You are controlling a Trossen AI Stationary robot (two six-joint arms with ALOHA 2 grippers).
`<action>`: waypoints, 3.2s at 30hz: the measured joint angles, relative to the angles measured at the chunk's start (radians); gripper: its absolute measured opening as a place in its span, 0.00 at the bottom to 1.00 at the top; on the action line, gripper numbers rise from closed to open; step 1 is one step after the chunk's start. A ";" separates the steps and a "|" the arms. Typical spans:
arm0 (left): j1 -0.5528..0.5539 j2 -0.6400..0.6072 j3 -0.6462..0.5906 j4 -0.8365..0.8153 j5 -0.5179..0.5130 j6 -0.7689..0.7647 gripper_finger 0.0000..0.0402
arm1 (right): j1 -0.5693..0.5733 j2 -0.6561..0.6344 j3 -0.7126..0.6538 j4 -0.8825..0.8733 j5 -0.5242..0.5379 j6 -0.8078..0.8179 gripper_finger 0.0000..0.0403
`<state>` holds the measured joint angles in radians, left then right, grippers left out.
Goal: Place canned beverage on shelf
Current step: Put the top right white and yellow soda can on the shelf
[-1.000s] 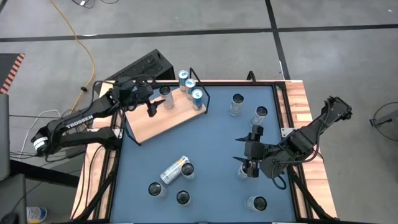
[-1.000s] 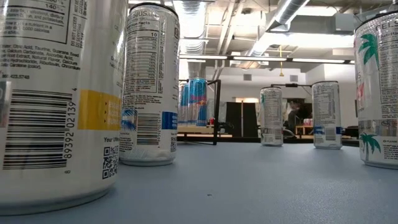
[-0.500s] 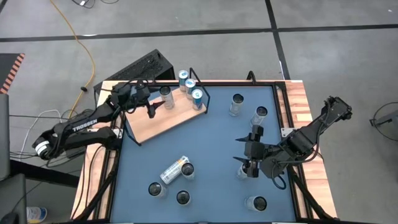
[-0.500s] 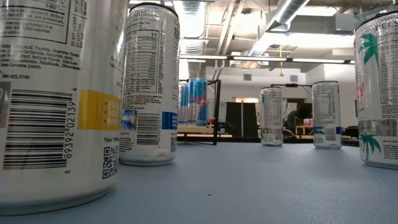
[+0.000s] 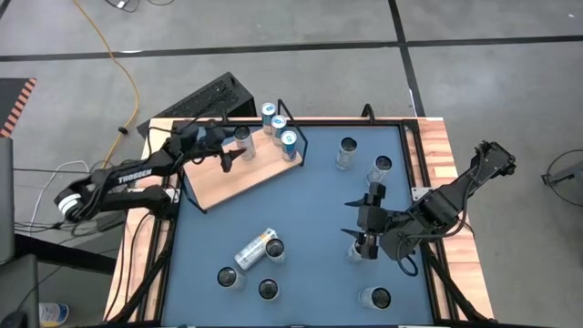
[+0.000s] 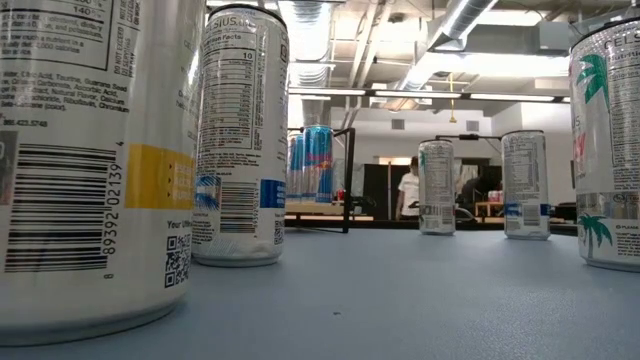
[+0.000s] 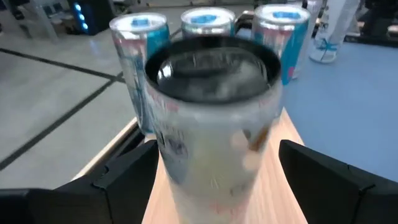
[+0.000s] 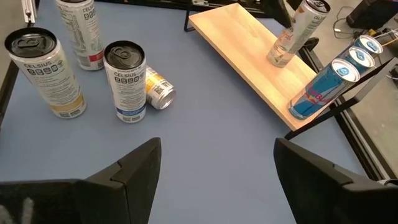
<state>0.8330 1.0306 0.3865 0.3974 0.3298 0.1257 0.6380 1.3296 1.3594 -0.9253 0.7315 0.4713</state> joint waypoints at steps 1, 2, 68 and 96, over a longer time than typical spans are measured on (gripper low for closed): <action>0.000 0.010 0.006 0.016 0.000 -0.006 0.79 | 0.000 0.000 0.000 0.000 0.000 0.000 0.73; 0.000 0.017 0.012 0.033 0.001 -0.010 0.79 | 0.000 0.000 0.000 0.000 0.000 0.000 0.73; -0.272 0.117 0.137 0.003 -0.768 -0.244 0.64 | 0.000 0.000 0.000 -0.001 0.002 -0.008 0.73; -0.317 0.341 0.237 0.024 -0.911 -0.339 0.64 | -0.013 0.000 0.000 -0.029 0.002 -0.008 0.73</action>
<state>0.5156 1.3712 0.6239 0.4209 -0.5815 -0.2135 0.6254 1.3300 1.3594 -0.9539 0.7330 0.4634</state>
